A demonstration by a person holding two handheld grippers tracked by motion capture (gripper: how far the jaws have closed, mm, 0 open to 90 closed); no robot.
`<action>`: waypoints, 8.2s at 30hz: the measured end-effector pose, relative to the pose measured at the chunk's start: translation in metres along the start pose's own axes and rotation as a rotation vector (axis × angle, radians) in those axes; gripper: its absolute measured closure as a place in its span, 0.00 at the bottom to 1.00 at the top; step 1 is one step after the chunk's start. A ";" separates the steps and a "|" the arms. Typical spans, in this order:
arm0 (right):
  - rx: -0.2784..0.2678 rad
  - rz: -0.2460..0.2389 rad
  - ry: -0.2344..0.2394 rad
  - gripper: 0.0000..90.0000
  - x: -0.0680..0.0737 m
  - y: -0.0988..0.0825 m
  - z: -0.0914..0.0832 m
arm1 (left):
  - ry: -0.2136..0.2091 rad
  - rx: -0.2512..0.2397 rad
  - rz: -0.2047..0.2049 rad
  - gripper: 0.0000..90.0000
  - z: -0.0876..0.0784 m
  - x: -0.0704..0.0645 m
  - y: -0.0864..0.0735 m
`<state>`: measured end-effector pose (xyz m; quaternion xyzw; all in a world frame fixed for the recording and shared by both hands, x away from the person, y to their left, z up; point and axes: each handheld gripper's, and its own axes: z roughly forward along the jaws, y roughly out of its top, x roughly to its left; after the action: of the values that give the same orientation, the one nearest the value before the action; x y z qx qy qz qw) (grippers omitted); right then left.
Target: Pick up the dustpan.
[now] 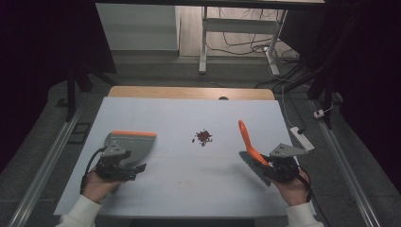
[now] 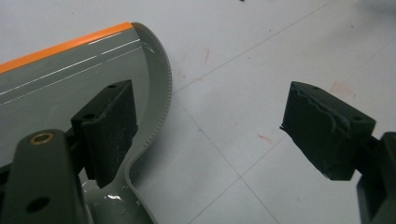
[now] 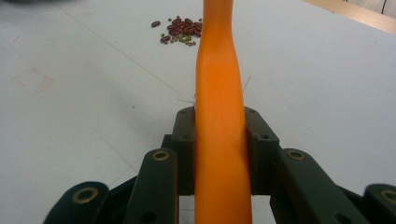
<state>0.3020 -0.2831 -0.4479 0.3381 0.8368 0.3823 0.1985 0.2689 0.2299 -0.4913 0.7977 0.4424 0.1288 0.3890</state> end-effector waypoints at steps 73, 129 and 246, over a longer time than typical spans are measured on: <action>0.007 -0.021 0.024 0.78 0.006 0.007 0.005 | 0.238 0.120 -0.232 0.18 -0.045 0.015 0.022; 0.022 -0.039 0.007 0.78 0.007 0.005 0.010 | 0.124 0.308 -0.359 0.35 0.015 0.039 -0.020; -0.030 -0.031 -0.027 0.78 0.014 0.012 0.018 | -0.133 -0.046 0.030 0.68 -0.020 0.030 -0.001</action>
<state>0.3082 -0.2586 -0.4513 0.3271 0.8334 0.3870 0.2205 0.2744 0.2643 -0.4833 0.8019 0.4006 0.0915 0.4336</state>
